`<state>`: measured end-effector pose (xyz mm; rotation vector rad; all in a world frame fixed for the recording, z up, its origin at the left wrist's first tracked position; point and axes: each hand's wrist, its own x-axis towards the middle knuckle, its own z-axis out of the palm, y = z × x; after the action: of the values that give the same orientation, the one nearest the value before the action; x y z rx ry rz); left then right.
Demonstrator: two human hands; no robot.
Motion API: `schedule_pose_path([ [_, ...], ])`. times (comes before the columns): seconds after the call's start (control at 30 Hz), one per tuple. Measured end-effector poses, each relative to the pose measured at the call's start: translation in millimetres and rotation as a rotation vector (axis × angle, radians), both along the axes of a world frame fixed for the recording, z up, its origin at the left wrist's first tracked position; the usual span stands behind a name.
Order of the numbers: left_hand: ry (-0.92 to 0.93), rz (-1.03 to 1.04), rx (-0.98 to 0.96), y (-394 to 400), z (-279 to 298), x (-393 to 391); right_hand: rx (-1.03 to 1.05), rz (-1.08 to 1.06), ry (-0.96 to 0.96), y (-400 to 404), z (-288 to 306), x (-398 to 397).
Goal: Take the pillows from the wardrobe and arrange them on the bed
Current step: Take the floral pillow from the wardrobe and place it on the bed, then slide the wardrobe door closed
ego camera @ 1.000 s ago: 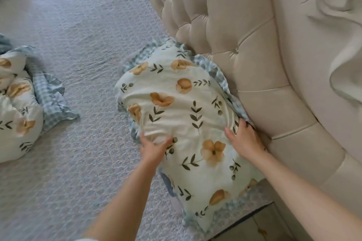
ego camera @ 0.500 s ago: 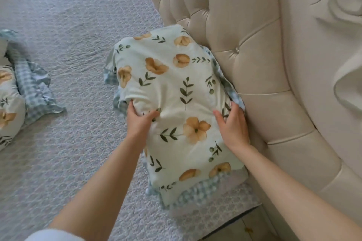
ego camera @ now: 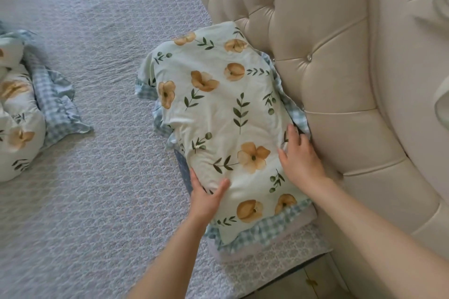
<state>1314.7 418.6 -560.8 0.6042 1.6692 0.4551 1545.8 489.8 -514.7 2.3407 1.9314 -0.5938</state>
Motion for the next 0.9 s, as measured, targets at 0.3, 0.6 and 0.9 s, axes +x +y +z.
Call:
schedule_pose_path([
  [0.3, -0.005, -0.037, 0.002, -3.2, 12.3, -6.4, -0.037, 0.007, -0.012, -31.4, 10.2, -6.1],
  [0.6, 0.099, -0.057, 0.026, -70.8, 68.9, -35.5, -0.019, 0.132, 0.125, -85.0, 54.5, -33.4],
  [0.9, 0.243, 0.303, 0.163, -182.3, 129.0, -72.4, -0.062, 0.567, 0.345, -138.8, 84.0, -116.6],
])
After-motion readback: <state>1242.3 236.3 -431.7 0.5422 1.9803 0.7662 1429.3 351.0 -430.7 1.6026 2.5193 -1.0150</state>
